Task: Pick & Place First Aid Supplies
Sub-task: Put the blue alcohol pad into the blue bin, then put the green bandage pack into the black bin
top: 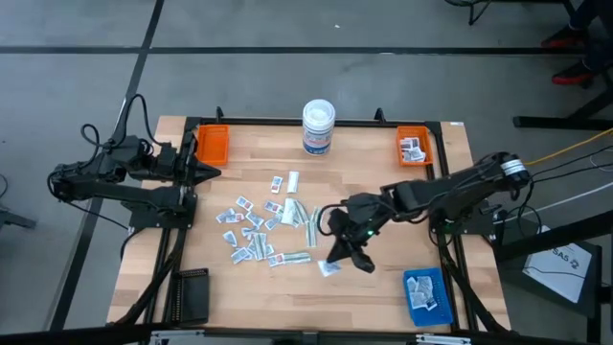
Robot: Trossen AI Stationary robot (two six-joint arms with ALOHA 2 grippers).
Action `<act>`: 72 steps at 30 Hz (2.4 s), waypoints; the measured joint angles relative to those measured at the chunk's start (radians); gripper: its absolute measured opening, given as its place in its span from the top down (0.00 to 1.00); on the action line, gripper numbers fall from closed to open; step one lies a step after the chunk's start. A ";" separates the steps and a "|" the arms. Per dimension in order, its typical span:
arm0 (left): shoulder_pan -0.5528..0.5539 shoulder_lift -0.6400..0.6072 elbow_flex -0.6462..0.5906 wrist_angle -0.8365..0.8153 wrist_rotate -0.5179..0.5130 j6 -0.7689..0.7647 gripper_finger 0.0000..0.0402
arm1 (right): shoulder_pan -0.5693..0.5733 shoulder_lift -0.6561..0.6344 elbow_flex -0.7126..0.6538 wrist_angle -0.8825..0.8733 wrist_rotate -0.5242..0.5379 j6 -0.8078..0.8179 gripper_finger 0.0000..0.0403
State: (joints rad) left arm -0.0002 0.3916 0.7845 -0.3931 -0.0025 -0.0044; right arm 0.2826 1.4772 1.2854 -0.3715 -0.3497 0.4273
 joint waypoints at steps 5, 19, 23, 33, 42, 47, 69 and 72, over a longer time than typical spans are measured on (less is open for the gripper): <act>0.000 0.000 0.000 0.000 0.000 0.000 0.99 | 0.041 -0.051 0.000 -0.150 0.063 0.084 1.00; 0.000 0.000 0.000 0.000 0.000 0.000 0.99 | 0.207 -0.153 0.000 -0.631 0.142 0.258 1.00; 0.000 0.000 0.000 0.000 0.000 0.000 0.99 | 0.263 -0.163 0.000 -0.761 0.124 0.290 1.00; 0.000 0.000 0.000 0.000 0.000 0.000 0.99 | 0.383 -0.165 -0.050 -0.877 0.048 0.468 1.00; 0.000 0.000 0.000 0.000 0.000 0.000 0.99 | 0.461 -0.170 -0.210 -0.689 -0.022 0.579 1.00; 0.000 0.000 0.000 0.000 0.000 0.000 0.99 | 0.489 -0.170 -0.298 -0.655 -0.062 0.661 1.00; 0.000 0.000 0.000 0.000 0.000 0.000 0.99 | 0.500 -0.170 -0.460 -0.439 -0.107 0.830 0.77; 0.000 0.000 0.000 0.000 0.000 0.000 0.99 | 0.491 -0.170 -0.460 -0.440 -0.107 0.830 0.71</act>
State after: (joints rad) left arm -0.0003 0.3917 0.7845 -0.3931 -0.0029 -0.0044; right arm 0.7735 1.3075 0.8253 -0.8112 -0.4564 1.2571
